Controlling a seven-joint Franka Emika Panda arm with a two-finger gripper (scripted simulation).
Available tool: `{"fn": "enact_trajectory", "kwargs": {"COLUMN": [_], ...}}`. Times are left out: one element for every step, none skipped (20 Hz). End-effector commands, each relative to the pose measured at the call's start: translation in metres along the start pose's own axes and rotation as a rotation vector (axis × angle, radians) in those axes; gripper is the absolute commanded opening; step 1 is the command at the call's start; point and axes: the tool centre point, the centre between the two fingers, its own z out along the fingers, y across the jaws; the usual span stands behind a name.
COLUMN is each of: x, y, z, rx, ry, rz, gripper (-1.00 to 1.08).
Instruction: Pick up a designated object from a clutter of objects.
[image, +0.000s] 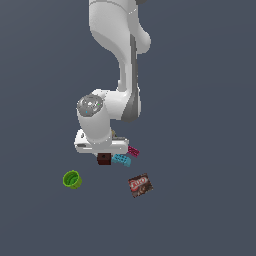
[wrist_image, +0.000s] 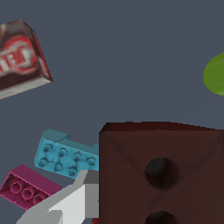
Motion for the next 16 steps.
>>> {"fn": "enact_trajectory", "kwargs": {"x": [0.003,0.004,0.005,0.006,0.007,0.008,0.009,0.010,0.011,0.012,0.013,0.014,0.015,0.016,0.018,0.019], "y": [-0.017,-0.025,-0.033,-0.041,-0.048,-0.056,-0.064,-0.072,-0.080,-0.088,-0.095,-0.103,-0.111,-0.119,-0.126,-0.134], "z": [-0.024,-0.033,-0.043,-0.054,-0.064,-0.074,-0.085,-0.095,-0.105,-0.116,-0.126,-0.136,-0.146,-0.156,-0.166,-0.177], "rx": [-0.001,-0.001,-0.001,-0.001,-0.001,-0.002,-0.002,-0.002,-0.002,-0.003,-0.003,-0.003,-0.003,-0.003,-0.003,-0.003], "ry": [0.003,0.003,0.003,0.003,0.003,0.003,0.003,0.003,0.003,0.003,0.003,0.003,0.003,0.003,0.003,0.003], "rz": [-0.001,-0.001,-0.001,-0.001,-0.001,-0.001,-0.001,-0.001,-0.001,0.000,0.000,0.000,0.000,0.000,0.000,0.000], "gripper": [-1.00,-1.00,-1.00,-1.00,-1.00,-1.00,-1.00,-1.00,-1.00,-1.00,-1.00,-1.00,-1.00,-1.00,-1.00,-1.00]}}
